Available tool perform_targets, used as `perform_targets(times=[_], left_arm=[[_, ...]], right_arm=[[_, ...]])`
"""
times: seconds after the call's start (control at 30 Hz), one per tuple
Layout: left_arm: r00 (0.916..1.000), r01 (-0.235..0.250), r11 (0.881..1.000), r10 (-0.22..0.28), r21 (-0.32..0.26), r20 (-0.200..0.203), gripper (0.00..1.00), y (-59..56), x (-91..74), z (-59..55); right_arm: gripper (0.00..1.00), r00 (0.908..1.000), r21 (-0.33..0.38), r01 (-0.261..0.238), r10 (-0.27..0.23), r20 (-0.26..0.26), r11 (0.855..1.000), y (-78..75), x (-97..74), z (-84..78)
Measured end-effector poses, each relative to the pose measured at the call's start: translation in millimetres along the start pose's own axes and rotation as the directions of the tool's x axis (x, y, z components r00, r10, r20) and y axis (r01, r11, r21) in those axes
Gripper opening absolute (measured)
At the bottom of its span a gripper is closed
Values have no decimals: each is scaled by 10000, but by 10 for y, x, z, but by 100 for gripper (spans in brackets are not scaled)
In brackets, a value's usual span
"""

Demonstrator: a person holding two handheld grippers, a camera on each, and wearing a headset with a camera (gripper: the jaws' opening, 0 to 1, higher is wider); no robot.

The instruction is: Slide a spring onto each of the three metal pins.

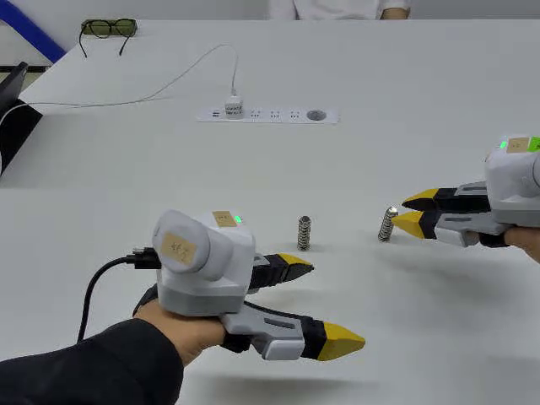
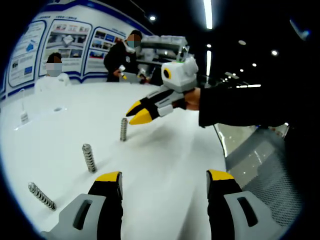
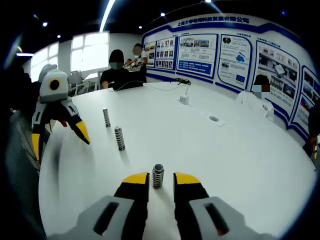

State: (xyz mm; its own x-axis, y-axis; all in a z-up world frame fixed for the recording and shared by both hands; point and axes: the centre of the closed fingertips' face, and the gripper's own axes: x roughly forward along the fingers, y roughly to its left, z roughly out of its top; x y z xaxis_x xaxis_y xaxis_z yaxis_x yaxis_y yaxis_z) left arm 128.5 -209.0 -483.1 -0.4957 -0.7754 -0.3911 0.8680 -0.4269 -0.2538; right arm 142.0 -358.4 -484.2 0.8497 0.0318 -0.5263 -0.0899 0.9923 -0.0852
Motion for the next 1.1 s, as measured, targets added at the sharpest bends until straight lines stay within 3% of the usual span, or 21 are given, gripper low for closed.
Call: perform_targets(times=[0.5,1.1], left_arm=[[9997,-216,9994,213,280,103,70,68,-139,157],[9959,-899,9954,897,334,78,71,225,-508,97]], right_arm=[[23,10000,74,45,-45,-5,10000,45,-130,-41],[26,10000,122,-54,53,55,9999,154,-224,-64]])
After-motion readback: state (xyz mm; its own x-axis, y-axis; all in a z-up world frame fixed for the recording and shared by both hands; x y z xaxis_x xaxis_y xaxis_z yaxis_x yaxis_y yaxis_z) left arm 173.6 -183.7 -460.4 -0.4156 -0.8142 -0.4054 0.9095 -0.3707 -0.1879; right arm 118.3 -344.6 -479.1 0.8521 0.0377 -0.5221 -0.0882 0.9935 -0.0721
